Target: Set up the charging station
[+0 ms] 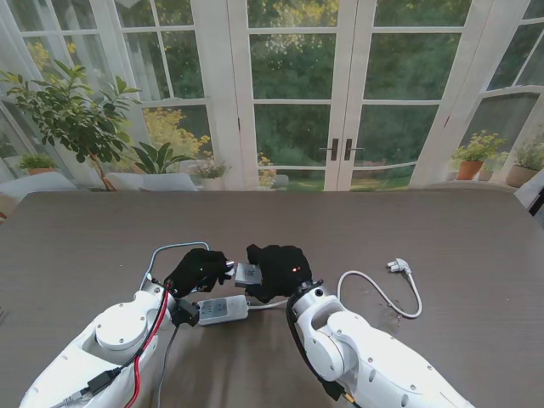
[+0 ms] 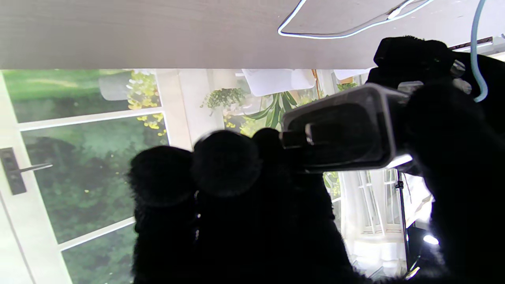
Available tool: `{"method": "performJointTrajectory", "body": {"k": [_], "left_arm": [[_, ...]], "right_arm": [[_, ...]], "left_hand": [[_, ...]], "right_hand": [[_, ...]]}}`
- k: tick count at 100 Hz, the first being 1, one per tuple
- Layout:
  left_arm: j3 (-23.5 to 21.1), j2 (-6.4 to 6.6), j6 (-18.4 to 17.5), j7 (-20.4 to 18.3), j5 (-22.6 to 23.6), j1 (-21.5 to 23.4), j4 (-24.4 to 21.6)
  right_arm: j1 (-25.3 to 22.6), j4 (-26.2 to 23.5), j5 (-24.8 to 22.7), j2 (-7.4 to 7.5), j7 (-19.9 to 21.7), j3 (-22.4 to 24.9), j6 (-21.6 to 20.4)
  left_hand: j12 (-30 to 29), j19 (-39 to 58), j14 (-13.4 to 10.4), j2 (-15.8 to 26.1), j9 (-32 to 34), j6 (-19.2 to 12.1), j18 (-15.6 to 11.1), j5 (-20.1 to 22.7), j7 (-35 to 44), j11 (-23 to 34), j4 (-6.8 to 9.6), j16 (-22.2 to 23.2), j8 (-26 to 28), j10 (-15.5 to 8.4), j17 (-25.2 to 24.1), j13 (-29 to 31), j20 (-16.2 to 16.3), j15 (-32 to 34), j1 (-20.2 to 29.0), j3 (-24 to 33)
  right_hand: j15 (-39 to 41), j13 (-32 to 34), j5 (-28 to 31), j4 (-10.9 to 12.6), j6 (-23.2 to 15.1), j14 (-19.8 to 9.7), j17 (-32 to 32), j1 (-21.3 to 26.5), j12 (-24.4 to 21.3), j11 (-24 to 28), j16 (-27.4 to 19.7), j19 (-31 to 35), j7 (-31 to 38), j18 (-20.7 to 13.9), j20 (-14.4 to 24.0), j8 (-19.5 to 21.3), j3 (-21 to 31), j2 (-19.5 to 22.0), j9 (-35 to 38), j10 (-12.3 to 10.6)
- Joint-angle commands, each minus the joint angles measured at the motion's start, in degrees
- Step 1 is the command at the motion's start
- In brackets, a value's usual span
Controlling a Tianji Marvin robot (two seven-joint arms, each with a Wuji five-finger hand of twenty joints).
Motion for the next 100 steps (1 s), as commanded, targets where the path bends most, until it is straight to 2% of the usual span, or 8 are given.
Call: {"method": "performJointTrajectory", "body": {"k": [1, 20, 28, 40, 60, 100], "left_arm": [[0.73, -1.14, -0.21, -1.08, -0.14, 0.10, -0.58], [1.13, -1.47, -0.74, 0.40, 0.09, 0.07, -0.35], [1.39, -1.61, -1.72, 1.27, 0.45, 0.07, -0.14], [1.80, -1.51, -3.63, 1.80, 1.77, 0.09, 0.17], [2.50, -2.01, -5.81, 6.03, 5.16, 0.20, 0.47], [4.13, -2.87, -5.39, 9.04, 5.97, -0.44, 1.54]], "right_arm": [[-0.52, -1.33, 0.11, -1.25, 0.92, -0.69, 0.04], [-0.84, -2.02, 1.40, -1.59, 1.76, -0.45, 1.68], [-0.98, -2.13, 2.24, -1.85, 1.83, -0.34, 2.22], [-1.18, -2.31, 3.28, -2.14, 2.03, -0.16, 3.04], [-1.42, -2.20, 4.88, -2.66, 1.84, 0.24, 4.01], [-1.29, -2.15, 6.29, -3.39, 1.43, -0.05, 5.33]], "left_hand": [[0.43, 16.23, -3.04, -1.35, 4.67, 1.47, -9.54, 1.66, 0.75, 0.44, 0.13, -0.12, -0.55, 1.65, 3.23, 0.18, 1.14, 5.53, 3.43, 4.41], [0.45, 16.23, -2.61, -1.73, 4.82, 2.22, -8.83, 2.07, 0.74, 0.63, 0.36, -0.04, -0.63, 2.40, 3.16, 0.17, 1.34, 5.48, 4.12, 4.48], [1.24, 16.22, -2.19, -1.68, 4.95, 2.59, -7.95, 2.56, 0.90, 2.35, 0.56, 0.17, -0.55, 2.92, 3.09, 0.16, 1.92, 5.56, 4.60, 4.44], [3.43, 16.23, -3.51, -0.69, 4.85, 1.22, -8.38, 3.21, 0.99, 7.01, 0.44, 0.60, -0.01, 2.39, 3.17, 0.18, 2.46, 5.61, 4.05, 4.53], [3.36, 16.23, -4.23, -0.72, 5.23, -2.00, -9.47, 5.37, -0.24, 11.68, 0.63, 0.78, -1.99, 1.26, 3.27, 0.21, 3.03, 5.71, 2.46, 5.32], [0.70, 16.23, -3.12, -2.31, 5.54, -2.91, -9.11, 6.36, -1.63, 13.03, 0.95, 0.80, -4.76, 1.36, 3.21, 0.19, 3.56, 5.66, 3.07, 5.53]], "right_hand": [[1.42, 2.62, 3.77, 7.45, -11.37, -1.49, 0.09, 9.71, 0.56, 0.36, 1.25, 0.12, 15.63, 0.93, 1.22, 4.85, 8.55, 7.05, 0.66, -3.52], [1.32, 2.59, 3.88, 7.51, -10.85, -1.27, -0.09, 10.12, 0.61, 0.29, 1.25, -0.17, 15.51, 1.16, 1.26, 4.94, 8.32, 7.22, 0.62, -3.24], [1.28, 2.59, 3.88, 7.56, -10.82, -1.15, -0.14, 10.26, 0.67, 0.27, 1.26, -0.29, 15.47, 1.25, 1.28, 4.97, 8.23, 7.21, 0.59, -3.12], [1.25, 2.56, 3.87, 7.55, -10.52, -1.08, -0.21, 10.24, 0.73, 0.25, 1.28, -0.38, 15.39, 1.39, 1.31, 5.00, 8.08, 7.35, 0.57, -3.13], [1.27, 2.58, 3.86, 7.61, -10.09, -0.79, -0.33, 10.48, 0.79, 0.21, 1.33, -0.48, 15.28, 1.50, 1.36, 5.07, 8.08, 7.26, 0.55, -2.93], [1.45, 2.58, 4.00, 7.65, -9.59, -0.63, -0.35, 10.77, 0.82, 0.16, 1.45, -0.57, 15.07, 1.94, 1.50, 5.29, 8.01, 7.31, 0.65, -2.50]]}}
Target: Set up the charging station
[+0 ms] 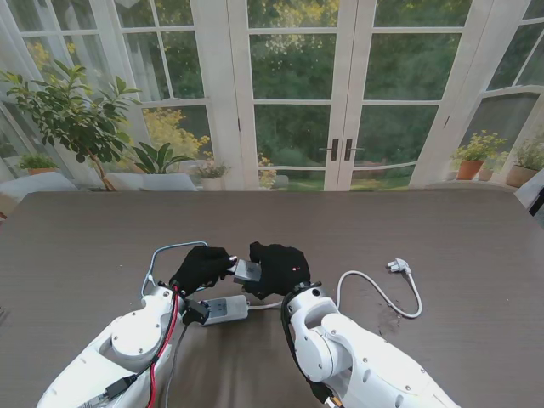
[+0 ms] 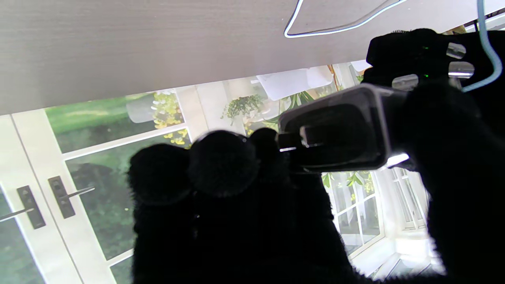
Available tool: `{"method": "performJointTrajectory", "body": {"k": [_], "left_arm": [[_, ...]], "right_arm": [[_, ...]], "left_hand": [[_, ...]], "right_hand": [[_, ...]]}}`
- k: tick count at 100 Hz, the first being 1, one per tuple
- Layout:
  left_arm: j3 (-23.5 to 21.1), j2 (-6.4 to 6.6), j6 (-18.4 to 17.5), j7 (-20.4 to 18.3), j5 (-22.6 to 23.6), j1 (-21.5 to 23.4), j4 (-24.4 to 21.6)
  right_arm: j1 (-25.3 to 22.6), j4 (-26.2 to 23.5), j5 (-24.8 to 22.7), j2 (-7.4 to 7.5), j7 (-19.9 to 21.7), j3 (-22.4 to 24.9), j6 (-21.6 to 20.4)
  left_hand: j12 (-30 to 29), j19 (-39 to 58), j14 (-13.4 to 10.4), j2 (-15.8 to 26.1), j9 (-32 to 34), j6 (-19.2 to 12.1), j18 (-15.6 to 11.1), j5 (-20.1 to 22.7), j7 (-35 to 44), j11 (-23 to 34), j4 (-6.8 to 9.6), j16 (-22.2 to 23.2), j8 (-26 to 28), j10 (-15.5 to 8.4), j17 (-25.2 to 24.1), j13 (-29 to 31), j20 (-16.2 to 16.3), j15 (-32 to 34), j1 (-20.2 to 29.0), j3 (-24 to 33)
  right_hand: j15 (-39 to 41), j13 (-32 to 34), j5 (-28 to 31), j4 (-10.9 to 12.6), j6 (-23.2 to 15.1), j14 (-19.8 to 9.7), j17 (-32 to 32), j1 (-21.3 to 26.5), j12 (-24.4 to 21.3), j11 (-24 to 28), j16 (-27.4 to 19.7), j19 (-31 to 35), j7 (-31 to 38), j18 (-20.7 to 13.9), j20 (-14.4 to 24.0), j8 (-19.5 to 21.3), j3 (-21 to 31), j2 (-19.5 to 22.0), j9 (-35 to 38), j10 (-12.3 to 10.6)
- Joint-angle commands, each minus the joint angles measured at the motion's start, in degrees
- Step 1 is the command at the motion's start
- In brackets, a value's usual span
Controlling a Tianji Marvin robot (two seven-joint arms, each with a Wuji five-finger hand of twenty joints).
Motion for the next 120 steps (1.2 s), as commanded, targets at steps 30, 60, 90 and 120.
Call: {"method": "performJointTrajectory", "body": {"k": [30, 60, 90, 120], "left_arm": [[1.72, -1.38, 0.09, -0.64, 0.89, -0.20, 0.20], [0.57, -1.77, 2.62, -1.16, -4.19, 0.69, -1.79], [-2.27, -0.92, 8.23, -4.76, -6.03, 2.49, -5.15], [-5.83, 0.99, 13.90, -9.65, -1.68, 4.41, -8.44]], "right_arm": [[0.48, -1.23, 1.57, -2.18, 0.23, -1.13, 1.30], [0.62, -0.74, 1.95, -2.16, 0.50, -1.07, 0.99], [0.79, 0.09, 1.90, -1.96, 0.26, -0.36, 0.02], [0.54, 0.25, 1.83, -1.59, 0.14, 1.10, -0.70]], "left_hand": [[-4.88, 16.20, -2.20, -3.85, 5.11, -2.74, -8.63, 2.07, -3.05, 8.78, 1.14, 0.48, -8.54, 1.30, 3.06, 0.10, 2.72, 5.75, 7.17, 1.95], [-7.00, 16.20, -0.54, -2.93, 4.85, 1.65, -7.50, -1.59, -5.50, 2.53, 0.97, 0.15, -10.80, 2.52, 2.96, 0.09, 0.95, 4.38, 9.77, 0.05], [-10.15, 16.20, 4.30, 6.86, 5.50, 4.33, -1.64, 3.96, -13.13, 3.80, 8.12, -0.57, -1.49, 1.75, 2.35, 0.01, -0.98, 3.43, 0.57, -10.82], [-13.78, 16.20, 8.29, 12.90, 5.70, 3.59, 3.04, 10.31, -4.51, 11.91, 10.26, -1.18, 7.39, 2.26, 1.78, -0.08, -3.36, 2.20, -5.56, -21.54]], "right_hand": [[1.55, 2.55, 4.21, 7.38, -10.12, -1.47, -0.13, 10.40, 0.84, 0.33, 1.34, 0.10, 14.93, 1.67, 1.47, 5.27, 8.07, 7.19, 0.71, -3.37], [1.63, 2.59, 4.22, 7.38, -10.12, -1.66, 0.10, 10.41, 0.89, 0.36, 1.38, 0.02, 14.88, 1.54, 1.45, 5.35, 8.09, 7.33, 0.80, -3.44], [1.99, 2.63, 4.25, 7.26, -9.81, -2.22, 0.96, 10.45, 0.93, 0.49, 1.53, -0.05, 14.95, 1.27, 1.30, 5.55, 8.44, 7.24, 0.92, -3.47], [2.16, 2.61, 4.30, 7.19, -9.92, -2.21, 1.10, 10.45, 0.96, 0.54, 1.60, -0.08, 14.86, 1.26, 1.23, 5.80, 8.58, 7.16, 0.86, -3.38]]}}
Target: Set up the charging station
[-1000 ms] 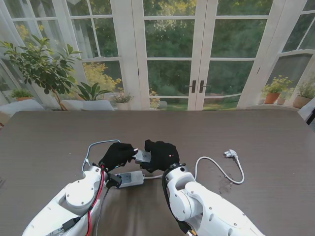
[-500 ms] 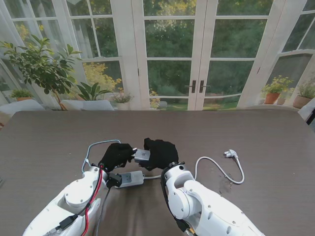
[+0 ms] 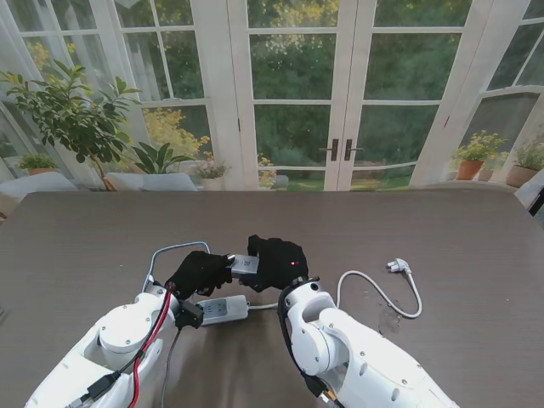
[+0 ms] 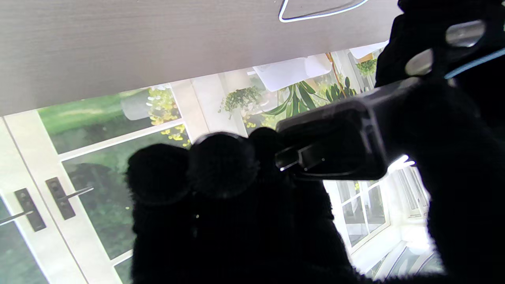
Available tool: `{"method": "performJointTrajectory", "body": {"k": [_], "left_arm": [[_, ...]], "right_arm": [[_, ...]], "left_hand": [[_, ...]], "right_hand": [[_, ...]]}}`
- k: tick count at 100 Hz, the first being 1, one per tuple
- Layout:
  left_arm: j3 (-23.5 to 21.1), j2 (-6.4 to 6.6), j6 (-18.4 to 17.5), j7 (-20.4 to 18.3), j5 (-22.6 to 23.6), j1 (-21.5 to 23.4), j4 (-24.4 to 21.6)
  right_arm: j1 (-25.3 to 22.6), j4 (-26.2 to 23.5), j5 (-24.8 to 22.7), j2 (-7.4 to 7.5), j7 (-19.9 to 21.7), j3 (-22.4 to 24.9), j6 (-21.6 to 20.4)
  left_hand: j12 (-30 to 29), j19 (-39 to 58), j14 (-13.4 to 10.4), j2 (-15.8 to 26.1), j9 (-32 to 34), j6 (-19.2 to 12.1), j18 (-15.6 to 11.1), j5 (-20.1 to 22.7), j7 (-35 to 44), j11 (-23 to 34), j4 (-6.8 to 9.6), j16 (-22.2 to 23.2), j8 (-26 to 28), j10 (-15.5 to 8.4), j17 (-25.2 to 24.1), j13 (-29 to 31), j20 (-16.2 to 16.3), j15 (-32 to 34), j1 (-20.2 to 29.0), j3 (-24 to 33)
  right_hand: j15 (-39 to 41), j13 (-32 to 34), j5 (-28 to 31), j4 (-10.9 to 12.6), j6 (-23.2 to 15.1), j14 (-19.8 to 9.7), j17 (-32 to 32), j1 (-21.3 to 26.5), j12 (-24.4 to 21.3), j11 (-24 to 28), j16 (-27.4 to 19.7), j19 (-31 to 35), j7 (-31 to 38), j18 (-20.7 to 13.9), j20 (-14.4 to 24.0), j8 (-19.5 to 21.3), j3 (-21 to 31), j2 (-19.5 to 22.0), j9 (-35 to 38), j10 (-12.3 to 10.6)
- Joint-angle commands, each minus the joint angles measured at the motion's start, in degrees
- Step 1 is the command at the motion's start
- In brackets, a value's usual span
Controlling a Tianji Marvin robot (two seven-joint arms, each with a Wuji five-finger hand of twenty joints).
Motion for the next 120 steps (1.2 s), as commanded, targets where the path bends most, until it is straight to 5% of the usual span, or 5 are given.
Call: {"method": "performJointTrajectory", "body": {"k": [1, 45, 99, 109, 120], "left_arm": [[-0.68, 1.08, 0.62, -2.74, 1.31, 0.62, -0.96], [-3.03, 2.54, -2.20, -6.31, 4.24, 2.01, -2.24], [-3.48, 3.56, -10.48, -7.11, 7.49, 2.60, -3.81], [-4.15, 4.02, -9.84, -8.68, 7.92, 3.09, -4.98], [-4.92, 4.58, -8.98, -10.10, 9.64, 3.57, -6.28]], "right_arm": [[-0.15, -0.36, -0.13, -0.20, 0.63, 0.28, -0.30], [-0.72, -0.38, 0.77, -0.14, 0.71, 1.05, -1.58], [-2.57, -0.59, 3.79, -0.60, -0.03, 1.18, -6.13], [-2.58, -1.22, 3.44, 0.01, 1.88, 1.13, -6.38], [-2.37, -1.73, 3.05, 0.42, 3.41, 0.92, -6.15]], "left_hand": [[-1.06, 15.62, 3.38, 2.78, 4.42, 1.65, -2.73, 6.95, 2.76, 6.41, 2.22, -0.36, 1.44, 0.31, 1.77, 0.07, -1.98, 2.47, -2.42, -3.94], [1.89, 15.62, 0.98, 7.39, 3.97, -2.52, -2.83, 8.44, 33.16, 16.97, 3.79, 0.45, 15.02, -2.05, 1.77, 0.12, -2.88, 5.68, 2.03, -17.27], [0.34, 15.62, -2.91, -2.57, 3.53, -2.02, -8.31, 8.58, 44.44, 27.56, 7.25, 0.64, 16.73, -5.07, 2.46, 0.11, 2.40, 9.89, -3.25, 2.03], [0.24, 15.62, -3.19, -2.51, 3.53, -1.95, -8.49, 8.58, 44.46, 27.62, 7.27, 0.72, 16.71, -4.94, 2.49, 0.12, 2.52, 9.92, -3.13, 2.06], [0.00, 15.62, -3.78, -2.59, 3.54, -2.10, -9.14, 8.54, 44.31, 27.53, 7.30, 0.76, 16.63, -4.60, 2.57, 0.14, 2.57, 9.91, -2.97, 1.94]], "right_hand": [[1.60, 2.61, 4.35, 6.83, -9.97, -2.49, 0.90, 10.42, 0.96, 0.99, 1.11, 0.08, 14.85, 0.54, 1.12, 5.76, 8.57, 7.15, 0.92, -3.95], [0.74, 2.50, 3.70, 6.78, -10.85, -1.78, 0.12, 10.30, 0.95, 0.91, 0.70, -0.03, 14.73, 0.34, 1.15, 6.32, 8.26, 7.60, 0.02, -4.20], [-12.98, 0.45, -0.77, 6.74, -11.82, 1.72, -5.99, 6.23, -10.76, -8.79, -3.56, -2.51, 7.35, 1.87, 0.43, -0.37, 2.96, 7.17, -7.74, -2.76], [-15.18, -1.97, -1.87, 16.77, -7.76, 2.01, -8.14, 1.32, -16.43, -11.45, -3.31, -3.28, -5.97, 1.73, 0.92, 6.08, 2.69, 9.55, -12.25, -2.18], [-15.36, -4.04, -5.16, 16.75, -6.72, 2.17, -9.90, -0.29, -18.58, -13.97, -3.36, -3.38, -11.24, 1.47, 1.20, 6.09, 1.56, 8.08, -16.12, -1.53]]}}
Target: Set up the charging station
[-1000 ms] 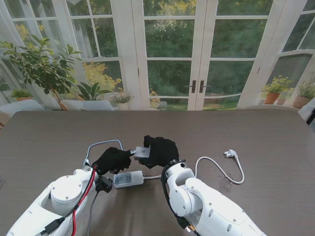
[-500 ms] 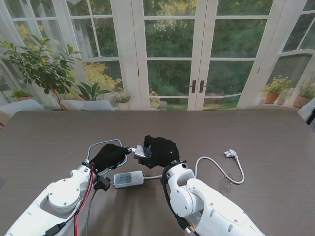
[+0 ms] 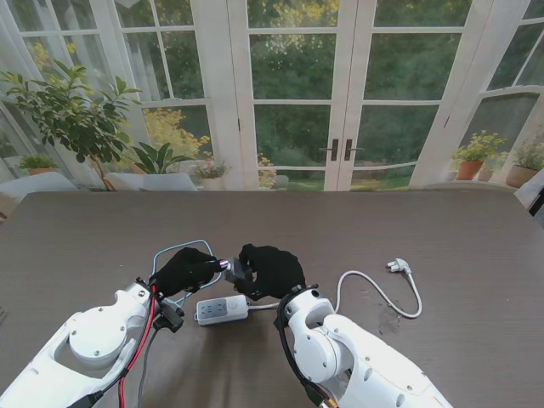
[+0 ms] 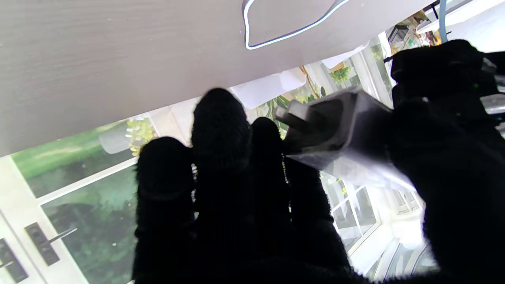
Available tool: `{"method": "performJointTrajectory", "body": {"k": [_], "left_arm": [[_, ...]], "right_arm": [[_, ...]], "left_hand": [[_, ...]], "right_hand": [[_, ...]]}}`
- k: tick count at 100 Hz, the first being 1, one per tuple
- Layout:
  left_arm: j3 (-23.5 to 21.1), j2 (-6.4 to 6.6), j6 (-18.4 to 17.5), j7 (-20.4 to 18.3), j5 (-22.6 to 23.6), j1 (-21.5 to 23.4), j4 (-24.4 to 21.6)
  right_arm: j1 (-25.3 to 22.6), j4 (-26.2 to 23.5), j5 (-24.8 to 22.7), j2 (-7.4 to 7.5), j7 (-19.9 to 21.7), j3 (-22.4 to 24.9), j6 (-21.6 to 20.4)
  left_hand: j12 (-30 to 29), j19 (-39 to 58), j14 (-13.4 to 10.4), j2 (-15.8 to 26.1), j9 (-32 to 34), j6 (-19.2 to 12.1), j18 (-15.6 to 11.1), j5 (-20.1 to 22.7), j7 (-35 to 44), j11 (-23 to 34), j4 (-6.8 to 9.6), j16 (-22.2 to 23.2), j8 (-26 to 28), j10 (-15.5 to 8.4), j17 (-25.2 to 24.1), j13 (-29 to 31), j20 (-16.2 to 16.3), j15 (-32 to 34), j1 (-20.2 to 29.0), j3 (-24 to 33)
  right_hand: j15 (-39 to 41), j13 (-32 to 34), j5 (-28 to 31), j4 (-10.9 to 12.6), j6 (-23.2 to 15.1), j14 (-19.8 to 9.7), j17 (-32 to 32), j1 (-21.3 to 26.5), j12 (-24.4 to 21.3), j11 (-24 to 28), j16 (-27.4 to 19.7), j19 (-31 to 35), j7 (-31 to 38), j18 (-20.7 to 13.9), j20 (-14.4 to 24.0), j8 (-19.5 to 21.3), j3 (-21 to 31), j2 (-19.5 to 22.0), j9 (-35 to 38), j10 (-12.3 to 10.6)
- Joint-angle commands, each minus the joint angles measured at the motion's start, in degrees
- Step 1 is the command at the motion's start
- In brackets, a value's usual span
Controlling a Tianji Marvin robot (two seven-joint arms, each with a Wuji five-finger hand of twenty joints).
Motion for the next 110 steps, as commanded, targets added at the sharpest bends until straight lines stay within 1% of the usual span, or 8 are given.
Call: {"method": "performJointTrajectory", "body": {"k": [1, 3, 6, 35, 51, 62, 89, 110], "left_arm": [[-0.41, 0.47, 0.56, -1.57, 0.92, 0.33, -1.15], [-0.52, 0.51, 0.72, -1.66, 1.13, 0.42, -1.38], [-0.69, 0.58, 1.00, -1.78, 1.43, 0.55, -1.73], [-1.96, 1.22, 1.88, -3.33, 3.71, 1.51, -3.60], [-2.37, 1.21, 2.68, -3.09, 4.32, 2.07, -4.35], [-2.46, 1.09, 3.50, -2.68, 4.14, 2.51, -5.01], [-2.28, 0.76, 4.82, -1.57, 3.56, 2.93, -5.87], [-2.30, 0.95, 5.27, -2.42, 3.48, 3.17, -6.24]], "right_arm": [[-0.13, -0.97, -0.32, 0.14, 1.15, -0.39, -0.07], [-0.09, -1.08, -0.37, 0.21, 1.41, -0.43, 0.00], [-0.02, -1.20, -0.49, 0.28, 1.68, -0.50, 0.12], [0.76, -3.55, -0.99, 1.47, 7.04, -1.31, 1.25], [0.95, -4.25, -1.59, 1.53, 7.79, -2.22, 3.17], [0.84, -4.74, -2.35, 1.45, 7.64, -2.75, 4.89], [0.89, -5.14, -3.84, 0.98, 6.38, -4.20, 7.96], [1.89, -4.48, -3.66, 0.53, 6.55, -5.60, 9.16]], "left_hand": [[0.31, 15.54, -3.01, -1.43, 2.39, 4.84, -9.79, 5.02, 4.62, 7.35, 2.24, 0.59, 0.71, -0.03, 2.58, -0.57, 1.09, 5.27, -1.65, 0.85], [0.29, 15.54, -3.10, -1.45, 2.36, 4.81, -9.96, 5.03, 4.60, 7.43, 2.26, 0.60, 0.70, -0.99, 2.58, -0.57, 1.09, 5.29, -1.67, 0.83], [0.26, 15.54, -3.13, -1.51, 2.35, 4.80, -10.05, 5.03, 4.60, 7.44, 2.30, 0.60, 0.69, -1.25, 2.59, -0.57, 1.09, 5.29, -1.53, 0.90], [-0.04, 15.54, -4.02, -1.89, 2.34, 4.16, -11.24, 4.97, 4.52, 7.55, 2.53, 0.51, 0.69, -1.55, 2.72, -0.55, 1.00, 5.31, -1.54, 1.05], [-0.32, 15.54, -4.06, -1.93, 2.38, 4.14, -11.46, 4.97, 4.50, 7.30, 2.75, 0.38, 0.71, -1.46, 2.71, -0.55, 0.90, 5.27, -0.95, 1.56], [-0.52, 15.54, -3.57, -1.96, 2.42, 4.22, -10.92, 4.97, 4.28, 7.29, 2.82, 0.34, 0.63, -1.14, 2.63, -0.56, 0.96, 5.25, -0.18, 2.10], [-1.65, 15.54, -1.52, -1.98, 2.52, 4.72, -8.57, 5.02, 3.49, 7.12, 2.47, 0.27, 0.33, -0.04, 2.40, -0.60, 1.28, 4.97, 1.32, 3.83], [-1.95, 15.54, -1.48, -2.03, 2.51, 4.72, -8.25, 5.02, 3.48, 7.27, 2.32, 0.26, 0.32, -0.04, 2.38, -0.60, 1.22, 4.94, 1.27, 3.99]], "right_hand": [[-0.13, -1.48, -2.00, 4.48, -6.39, 0.78, -1.62, 0.20, -1.40, -1.92, -0.33, -0.31, -0.13, 1.34, 1.22, 2.31, 2.80, 1.98, -3.89, -0.93], [-0.14, -1.93, -2.55, 4.37, -6.15, 0.79, -1.94, -0.14, -1.63, -2.26, -0.32, -0.31, -0.54, 1.29, 1.28, 2.22, 2.52, 1.60, -4.79, -0.82], [0.16, -2.55, -2.93, 4.23, -6.16, 0.73, -2.42, -0.56, -2.12, -2.41, -0.26, -0.16, -1.08, 1.15, 1.49, 2.18, 2.32, 1.12, -5.79, -0.85], [1.29, -8.46, -10.80, 3.01, -4.54, -0.01, -6.85, -4.06, -2.71, -0.87, -0.43, -0.89, -4.23, 0.42, 2.65, 1.24, 0.36, -3.34, -16.97, -0.74], [3.24, -10.75, -15.15, 2.85, 0.41, -0.12, -8.39, -5.90, -1.28, 1.72, -0.15, -0.84, -3.91, 0.54, 3.86, 1.14, -0.11, -5.01, -22.09, 0.47], [4.85, -11.63, -16.89, 2.91, 2.95, -0.27, -8.89, -6.51, -0.23, 3.36, 0.32, -0.53, -3.64, 0.42, 4.41, 1.38, -0.71, -4.62, -24.23, 1.24], [7.48, -12.13, -16.87, 3.16, 2.02, -0.46, -9.14, -7.25, 3.13, 6.99, 0.91, 0.25, -2.06, 0.47, 5.09, 2.97, -1.80, -3.78, -25.51, 1.29], [7.97, -12.79, -18.01, 3.44, 0.71, -0.52, -9.52, -6.94, 3.96, 7.18, 1.00, 0.44, -1.46, 0.17, 5.32, 3.96, -2.44, -2.65, -26.93, 1.34]]}}
